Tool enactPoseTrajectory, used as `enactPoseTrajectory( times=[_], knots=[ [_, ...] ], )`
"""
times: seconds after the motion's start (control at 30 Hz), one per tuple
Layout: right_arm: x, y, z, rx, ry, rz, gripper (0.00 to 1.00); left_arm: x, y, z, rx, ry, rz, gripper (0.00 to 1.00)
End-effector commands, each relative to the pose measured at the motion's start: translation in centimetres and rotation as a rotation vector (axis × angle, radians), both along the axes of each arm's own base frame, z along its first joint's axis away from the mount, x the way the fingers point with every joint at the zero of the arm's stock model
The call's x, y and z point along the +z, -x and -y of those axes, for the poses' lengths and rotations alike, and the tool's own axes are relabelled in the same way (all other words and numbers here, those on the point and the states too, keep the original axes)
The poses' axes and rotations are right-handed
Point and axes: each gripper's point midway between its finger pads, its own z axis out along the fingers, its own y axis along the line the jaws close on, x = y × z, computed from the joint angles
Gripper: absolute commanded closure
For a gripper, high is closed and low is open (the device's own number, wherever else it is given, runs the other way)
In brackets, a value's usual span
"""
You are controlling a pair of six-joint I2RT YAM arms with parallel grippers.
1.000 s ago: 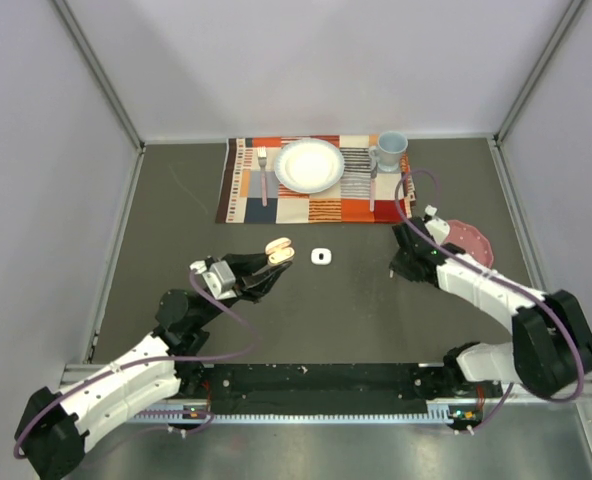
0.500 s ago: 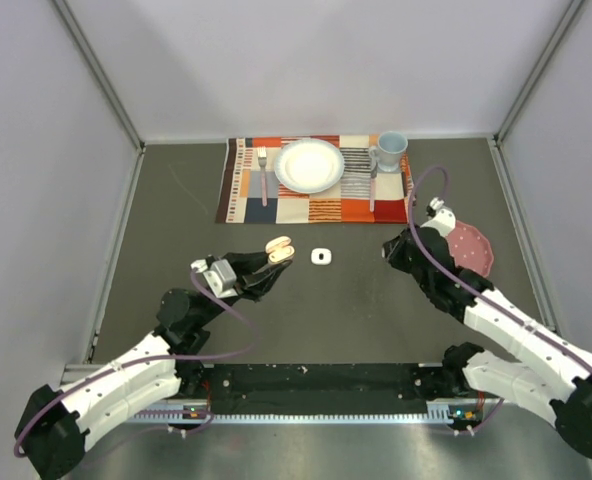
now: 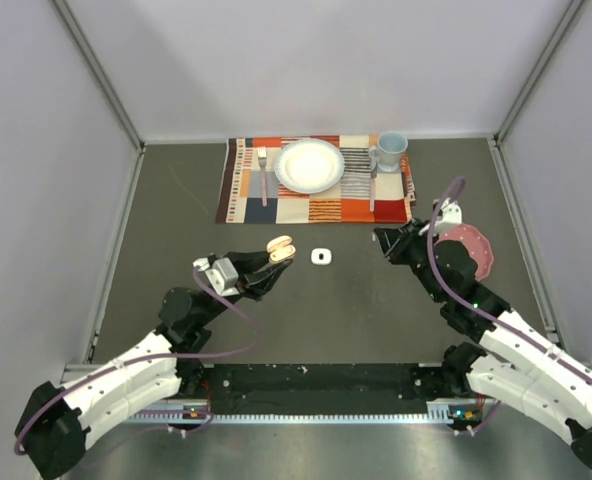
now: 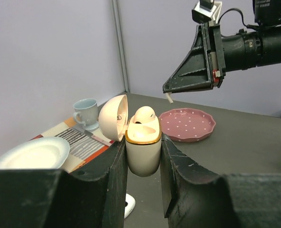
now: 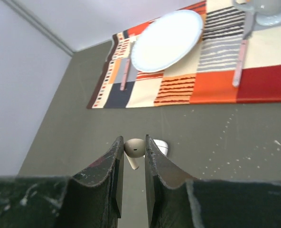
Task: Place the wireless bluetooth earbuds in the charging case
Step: Insert the left earbud into the left side groove of the charging case.
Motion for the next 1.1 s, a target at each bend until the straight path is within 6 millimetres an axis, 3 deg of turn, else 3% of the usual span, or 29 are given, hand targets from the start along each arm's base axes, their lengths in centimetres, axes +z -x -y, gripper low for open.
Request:
enactPoseTrajectory(
  times=[0.0,0.27,0.63,1.07],
  knots=[
    [4.3,1.0,-2.3,0.126,-0.056,0.155,1.00,1.9,0.0,-0.3,0.008,0.052,0.036,1.00],
    [8.3,3.1,-4.4,0.215,-0.100,0.374,1.00,1.9,-0.1,0.0,0.002,0.047,0.034,1.00],
    [11.0,7.0,-8.5,0.295,-0.141,0.576,1.00,1.4,-0.2,0.2,-0.003,0.045,0.022,1.00],
    [13.5,8.8,-11.1,0.288,-0.235,0.685,1.00,1.6,0.1,0.6,-0.030,0.047,0.040,1.00]
  ],
)
